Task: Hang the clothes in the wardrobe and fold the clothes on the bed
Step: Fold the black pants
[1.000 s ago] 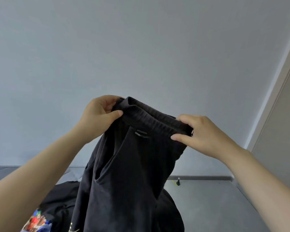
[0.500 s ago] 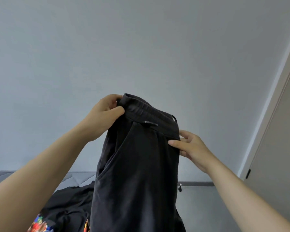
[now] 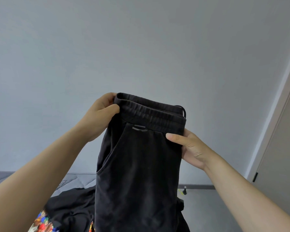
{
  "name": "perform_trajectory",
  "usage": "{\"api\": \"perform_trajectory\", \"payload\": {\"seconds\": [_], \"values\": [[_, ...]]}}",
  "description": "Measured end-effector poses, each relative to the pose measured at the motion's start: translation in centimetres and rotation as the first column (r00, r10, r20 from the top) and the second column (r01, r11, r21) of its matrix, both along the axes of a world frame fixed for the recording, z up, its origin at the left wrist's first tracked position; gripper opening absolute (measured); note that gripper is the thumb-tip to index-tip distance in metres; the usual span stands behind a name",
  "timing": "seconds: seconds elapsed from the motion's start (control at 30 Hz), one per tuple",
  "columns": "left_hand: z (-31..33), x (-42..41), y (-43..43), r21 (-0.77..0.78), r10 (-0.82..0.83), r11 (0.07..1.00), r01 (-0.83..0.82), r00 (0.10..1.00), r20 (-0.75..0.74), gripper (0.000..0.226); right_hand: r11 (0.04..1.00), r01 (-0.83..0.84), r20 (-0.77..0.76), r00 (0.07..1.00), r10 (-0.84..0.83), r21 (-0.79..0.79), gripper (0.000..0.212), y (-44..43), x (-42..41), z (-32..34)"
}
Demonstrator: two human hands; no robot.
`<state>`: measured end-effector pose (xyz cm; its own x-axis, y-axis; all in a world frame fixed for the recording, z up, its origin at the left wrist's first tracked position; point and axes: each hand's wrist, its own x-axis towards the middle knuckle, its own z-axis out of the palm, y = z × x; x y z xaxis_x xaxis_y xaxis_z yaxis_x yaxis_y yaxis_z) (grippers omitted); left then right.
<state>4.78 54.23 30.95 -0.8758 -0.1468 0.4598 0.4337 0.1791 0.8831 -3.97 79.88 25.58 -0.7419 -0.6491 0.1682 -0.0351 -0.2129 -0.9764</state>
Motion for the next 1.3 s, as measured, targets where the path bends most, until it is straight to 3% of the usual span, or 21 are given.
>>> {"api": "perform_trajectory", "payload": {"seconds": [0.17, 0.27, 0.43, 0.53, 0.6, 0.77, 0.83, 0.93, 1.03, 1.17, 1.3], "values": [[0.2, 0.2, -0.3, -0.012, 0.038, 0.999, -0.038, 0.998, 0.053, 0.035, 0.990, 0.082, -0.034, 0.996, -0.086, -0.113, 0.051, -0.6, 0.5, 0.7], [0.3, 0.9, -1.2, -0.240, 0.111, 0.968, -0.073, 0.983, 0.149, 0.039, 0.982, 0.178, -0.173, 0.967, -0.186, -0.063, 0.050, -0.5, 0.5, 1.6], [1.9, 2.5, -0.5, -0.627, 0.153, 0.779, -0.024, 0.976, 0.152, 0.083, 0.968, 0.252, -0.274, 0.931, -0.241, 0.005, 0.039, -1.7, 0.9, 2.7], [1.8, 1.8, 1.1, -0.767, 0.184, 0.640, -0.044, 0.978, 0.098, 0.098, 0.975, 0.213, -0.344, 0.922, -0.180, 0.061, 0.040, -2.9, 1.5, 2.9], [0.7, 1.1, 1.9, -0.827, 0.182, 0.561, -0.002, 0.976, 0.121, 0.097, 0.977, 0.201, -0.367, 0.916, -0.163, 0.069, 0.037, -3.4, 1.9, 2.8], [-2.1, 0.3, 1.3, -0.822, 0.153, 0.569, 0.031, 0.978, 0.143, 0.041, 0.990, 0.094, -0.352, 0.935, -0.051, 0.107, 0.032, -2.3, 2.1, 2.3], [-2.2, 0.1, 1.1, -0.843, 0.170, 0.536, 0.048, 0.972, 0.163, 0.029, 0.990, 0.037, -0.327, 0.945, 0.010, 0.138, 0.034, -1.6, 1.9, 2.2], [-2.0, 0.0, 1.5, -0.854, 0.175, 0.512, 0.093, 0.962, 0.210, 0.033, 0.992, 0.010, -0.317, 0.948, 0.030, 0.126, 0.035, -1.5, 2.0, 1.8], [-1.6, -0.1, 2.7, -0.801, 0.124, 0.589, 0.109, 0.967, 0.223, 0.049, 0.992, 0.065, -0.356, 0.934, -0.022, 0.110, 0.035, -2.5, 2.3, 1.6], [-1.3, -0.5, 3.4, -0.717, 0.043, 0.682, 0.143, 0.971, 0.234, 0.031, 0.986, 0.143, -0.331, 0.937, -0.107, 0.086, 0.035, -2.6, 1.9, 1.1], [-1.2, -1.5, 2.9, -0.756, 0.119, 0.647, 0.098, 0.967, 0.227, 0.031, 0.963, 0.238, -0.320, 0.929, -0.188, 0.124, 0.036, -0.8, 1.2, -1.5]]}}
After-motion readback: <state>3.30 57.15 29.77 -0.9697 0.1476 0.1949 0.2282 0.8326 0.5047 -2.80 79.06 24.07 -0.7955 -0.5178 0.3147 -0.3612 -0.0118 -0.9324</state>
